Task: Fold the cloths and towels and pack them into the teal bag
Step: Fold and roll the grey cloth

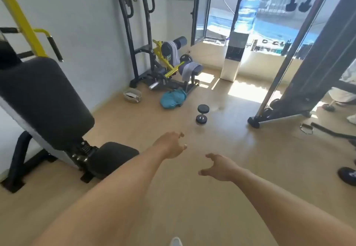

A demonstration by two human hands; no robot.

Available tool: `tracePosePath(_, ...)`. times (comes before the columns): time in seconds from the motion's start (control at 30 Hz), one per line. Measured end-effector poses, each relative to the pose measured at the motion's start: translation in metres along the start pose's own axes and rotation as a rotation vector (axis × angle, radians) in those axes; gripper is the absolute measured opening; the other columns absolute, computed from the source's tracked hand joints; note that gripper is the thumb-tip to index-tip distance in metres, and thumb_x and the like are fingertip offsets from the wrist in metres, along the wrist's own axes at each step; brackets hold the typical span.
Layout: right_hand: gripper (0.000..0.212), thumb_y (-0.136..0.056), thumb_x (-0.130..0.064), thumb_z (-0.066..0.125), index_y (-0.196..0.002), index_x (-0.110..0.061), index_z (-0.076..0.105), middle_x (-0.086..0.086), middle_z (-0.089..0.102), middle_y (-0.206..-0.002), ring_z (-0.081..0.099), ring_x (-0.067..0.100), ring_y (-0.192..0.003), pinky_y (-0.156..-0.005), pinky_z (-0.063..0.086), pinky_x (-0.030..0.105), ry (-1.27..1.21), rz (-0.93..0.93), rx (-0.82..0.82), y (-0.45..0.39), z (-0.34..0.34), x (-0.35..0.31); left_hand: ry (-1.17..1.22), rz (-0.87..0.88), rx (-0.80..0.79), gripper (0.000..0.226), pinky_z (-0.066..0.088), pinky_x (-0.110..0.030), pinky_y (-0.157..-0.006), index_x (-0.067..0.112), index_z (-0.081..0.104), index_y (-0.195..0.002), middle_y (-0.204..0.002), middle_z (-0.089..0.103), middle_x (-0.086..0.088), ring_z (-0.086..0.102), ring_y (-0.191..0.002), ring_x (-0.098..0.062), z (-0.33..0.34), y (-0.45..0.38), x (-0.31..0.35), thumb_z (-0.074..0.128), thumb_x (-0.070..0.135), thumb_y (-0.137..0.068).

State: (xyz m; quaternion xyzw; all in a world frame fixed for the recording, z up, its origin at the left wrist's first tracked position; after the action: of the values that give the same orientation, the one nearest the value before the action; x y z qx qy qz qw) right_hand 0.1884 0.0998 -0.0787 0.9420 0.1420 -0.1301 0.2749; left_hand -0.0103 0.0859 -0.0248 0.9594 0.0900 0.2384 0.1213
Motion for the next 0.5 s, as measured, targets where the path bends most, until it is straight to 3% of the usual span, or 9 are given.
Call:
tracePosePath(0.23, 0.092, -0.074, -0.064, 0.076, -0.151, -0.032, 0.039, 0.0, 0.053, -0.147, 0.051, 0.021, -0.134, -0.11, 0.042, 0.037, -0.158, 0.127, 0.037, -0.144, -0.114, 0.039, -0.054, -0.038, -0.138, 0.058, 0.041, -0.034, -0.11, 0.023, 0.045, -0.148, -0.15, 0.051, -0.004, 0.049, -0.136, -0.024, -0.029, -0.191, 0.012, 0.06, 0.045, -0.096)
tracePosePath(0.5, 0.102, -0.063, -0.082, 0.066, -0.15, -0.036, 0.039, -0.004, 0.049, -0.149, 0.05, 0.019, -0.134, -0.109, 0.042, 0.039, -0.182, 0.147, -0.015, -0.302, -0.195, 0.075, -0.133, 0.115, -0.117, 0.052, 0.043, -0.038, -0.109, 0.025, 0.048, -0.147, -0.146, 0.054, -0.002, 0.052, -0.133, -0.024, -0.056, -0.379, 0.074, 0.059, 0.038, -0.097)
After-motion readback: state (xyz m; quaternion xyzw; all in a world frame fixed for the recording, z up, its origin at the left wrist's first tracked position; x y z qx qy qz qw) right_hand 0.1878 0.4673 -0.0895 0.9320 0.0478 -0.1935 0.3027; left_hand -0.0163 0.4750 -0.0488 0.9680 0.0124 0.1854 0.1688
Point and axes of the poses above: each hand's wrist, its own y-axis away from the middle knuckle, its own z-axis out of the palm, x = y × z, the point moved 9 cm from there along -y, towards the middle knuckle
